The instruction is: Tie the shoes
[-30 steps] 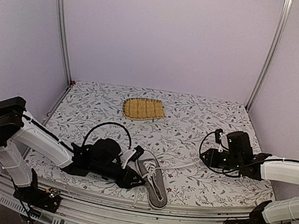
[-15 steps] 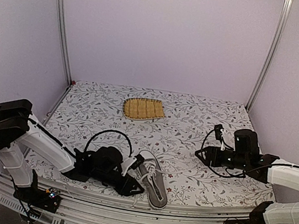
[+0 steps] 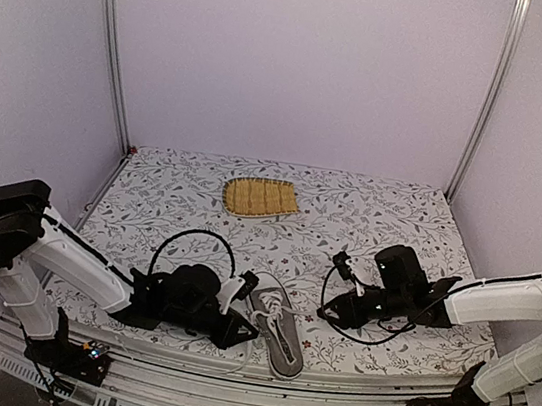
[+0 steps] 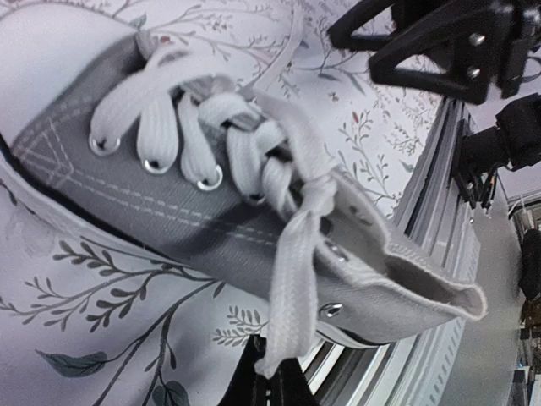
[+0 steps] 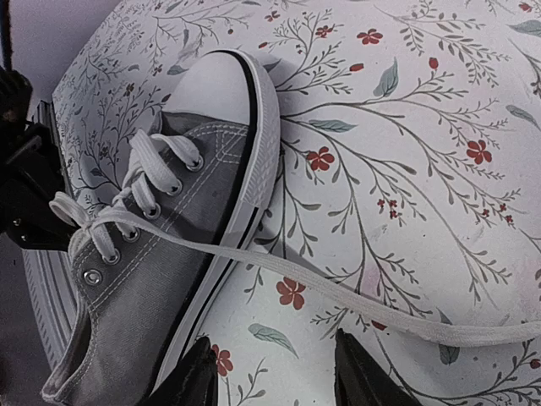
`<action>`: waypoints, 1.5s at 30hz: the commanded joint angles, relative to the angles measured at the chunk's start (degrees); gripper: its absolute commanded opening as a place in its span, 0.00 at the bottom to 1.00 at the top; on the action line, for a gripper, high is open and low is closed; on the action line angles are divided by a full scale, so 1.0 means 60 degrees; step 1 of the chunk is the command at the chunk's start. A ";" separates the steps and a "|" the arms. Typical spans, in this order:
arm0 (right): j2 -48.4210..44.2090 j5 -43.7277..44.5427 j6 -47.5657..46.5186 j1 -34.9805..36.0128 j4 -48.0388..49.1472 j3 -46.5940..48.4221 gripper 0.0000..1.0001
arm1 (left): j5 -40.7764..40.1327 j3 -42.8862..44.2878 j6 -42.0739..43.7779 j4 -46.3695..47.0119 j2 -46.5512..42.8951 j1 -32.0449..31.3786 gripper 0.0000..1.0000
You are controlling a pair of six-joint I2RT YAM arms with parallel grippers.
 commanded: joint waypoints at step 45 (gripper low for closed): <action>0.2458 0.6285 0.5542 0.0011 -0.1458 0.1561 0.02 | 0.1209 0.2034 0.1203 0.2672 0.2894 0.2367 0.00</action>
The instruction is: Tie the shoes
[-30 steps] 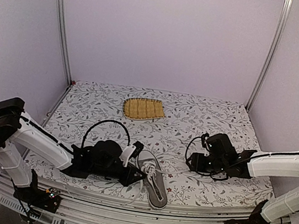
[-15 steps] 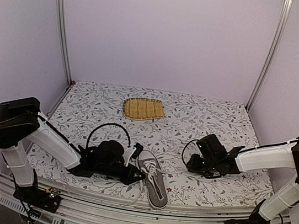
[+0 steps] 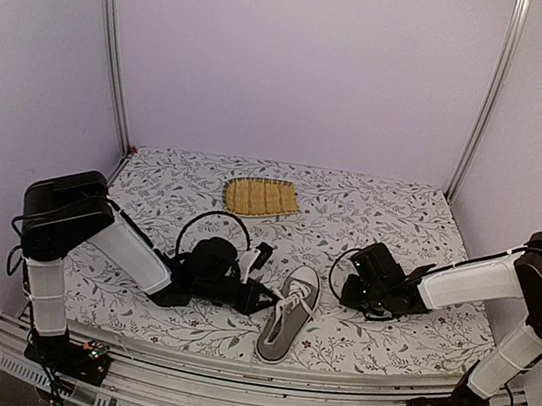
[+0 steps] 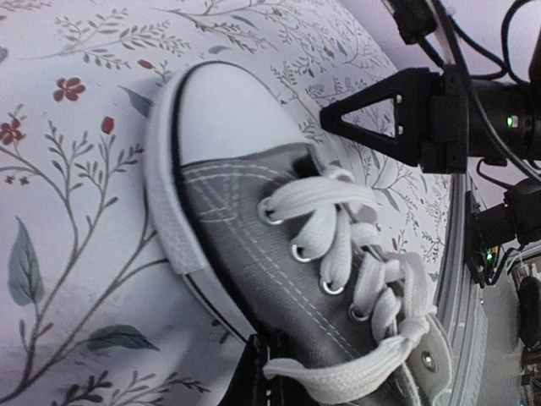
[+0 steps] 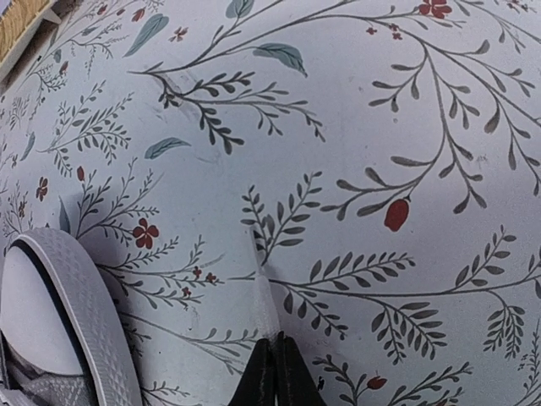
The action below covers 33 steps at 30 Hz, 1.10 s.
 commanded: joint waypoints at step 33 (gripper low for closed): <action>0.0854 -0.4130 -0.3184 0.0799 0.3208 0.3753 0.43 | -0.0282 -0.0462 0.1717 0.0432 -0.1741 -0.0070 0.00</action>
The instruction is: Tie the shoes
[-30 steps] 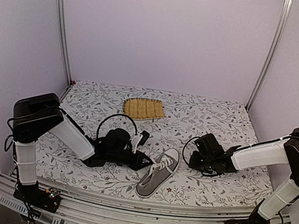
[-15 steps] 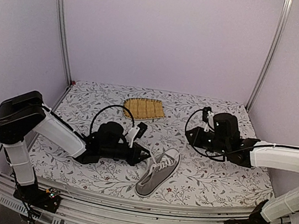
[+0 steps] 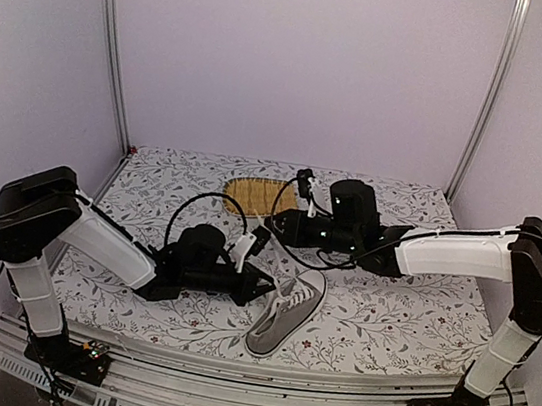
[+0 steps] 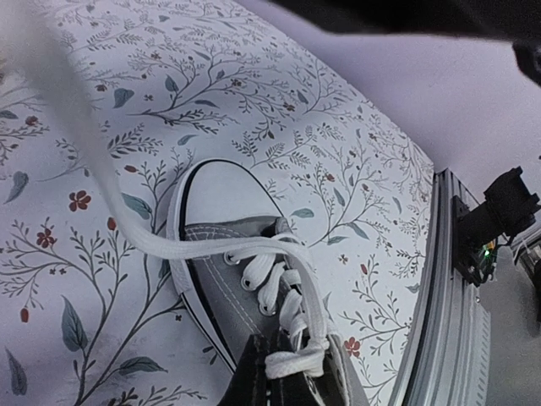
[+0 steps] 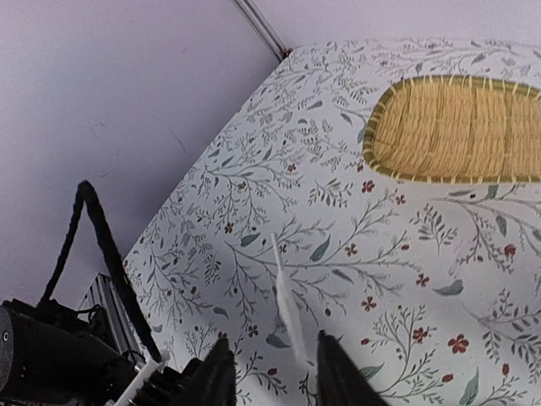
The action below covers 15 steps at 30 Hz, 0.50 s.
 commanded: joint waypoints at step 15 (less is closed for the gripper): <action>-0.2081 -0.2902 -0.2043 -0.0140 0.0006 -0.2958 0.45 | -0.0052 0.0184 0.0182 0.0083 -0.0153 -0.0171 0.00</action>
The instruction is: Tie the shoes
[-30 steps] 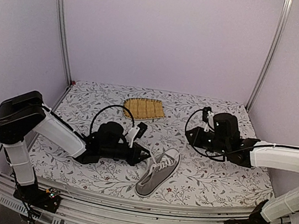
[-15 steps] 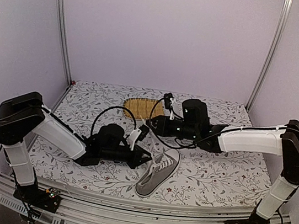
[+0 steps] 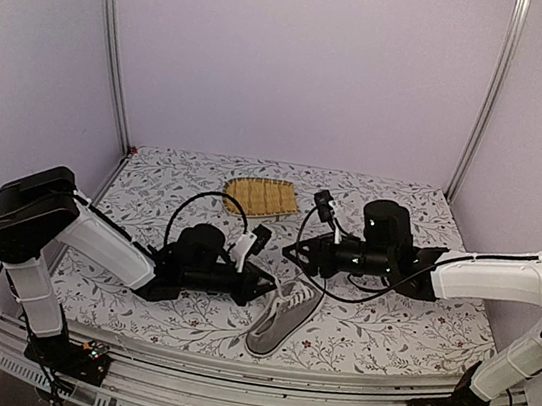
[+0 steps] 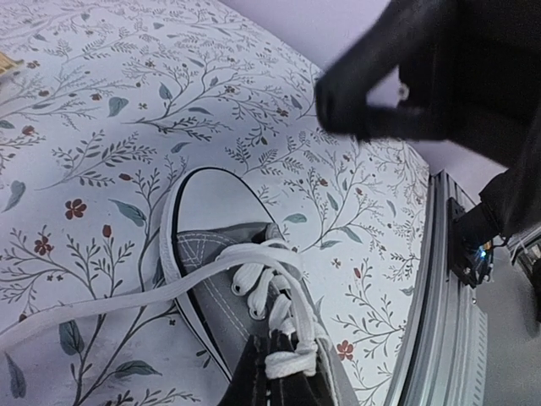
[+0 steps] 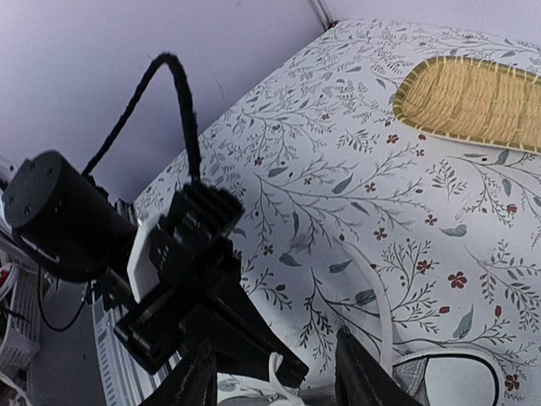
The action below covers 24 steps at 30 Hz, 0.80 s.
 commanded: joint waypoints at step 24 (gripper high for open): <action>0.1504 -0.0965 -0.1429 0.0354 -0.0147 -0.0015 0.02 | 0.0044 0.0377 0.0168 -0.0176 0.0040 -0.0168 0.00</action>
